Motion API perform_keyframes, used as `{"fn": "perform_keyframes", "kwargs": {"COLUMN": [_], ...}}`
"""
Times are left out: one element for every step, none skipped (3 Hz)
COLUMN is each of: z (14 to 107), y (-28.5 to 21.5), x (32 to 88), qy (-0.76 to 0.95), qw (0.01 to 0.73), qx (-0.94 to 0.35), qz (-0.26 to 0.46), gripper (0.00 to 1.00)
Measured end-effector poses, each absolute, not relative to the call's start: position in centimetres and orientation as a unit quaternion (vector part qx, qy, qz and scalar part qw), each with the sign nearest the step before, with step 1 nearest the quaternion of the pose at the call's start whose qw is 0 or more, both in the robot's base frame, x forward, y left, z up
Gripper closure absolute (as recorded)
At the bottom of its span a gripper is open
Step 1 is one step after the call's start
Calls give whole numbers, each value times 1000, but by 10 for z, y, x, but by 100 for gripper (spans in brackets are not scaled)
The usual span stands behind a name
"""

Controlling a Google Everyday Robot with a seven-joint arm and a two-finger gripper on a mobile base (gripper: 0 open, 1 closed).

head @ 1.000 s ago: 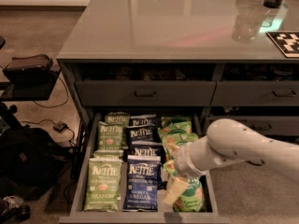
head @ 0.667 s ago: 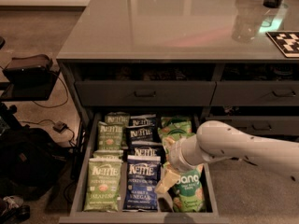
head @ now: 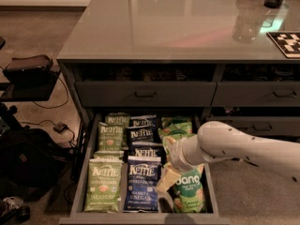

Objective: Pick blue chip bag from middle drawer and place on counter

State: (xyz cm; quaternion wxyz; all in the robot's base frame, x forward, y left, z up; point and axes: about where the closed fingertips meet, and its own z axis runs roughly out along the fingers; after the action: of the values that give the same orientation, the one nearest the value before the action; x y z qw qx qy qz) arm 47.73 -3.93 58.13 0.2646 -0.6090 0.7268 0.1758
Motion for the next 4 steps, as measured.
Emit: {"fn": "perform_keyframes", "kwargs": {"z": [564,543,520,490], "y": [-27,-11,0,6], "x": [489,498,501,500], "qy": [723,720,722,726], "qw": [267,267,264,252], "qx": [-614,-620,-625,-626], "qz": [169,159,138,129], "gripper": [0,0,0,0]}}
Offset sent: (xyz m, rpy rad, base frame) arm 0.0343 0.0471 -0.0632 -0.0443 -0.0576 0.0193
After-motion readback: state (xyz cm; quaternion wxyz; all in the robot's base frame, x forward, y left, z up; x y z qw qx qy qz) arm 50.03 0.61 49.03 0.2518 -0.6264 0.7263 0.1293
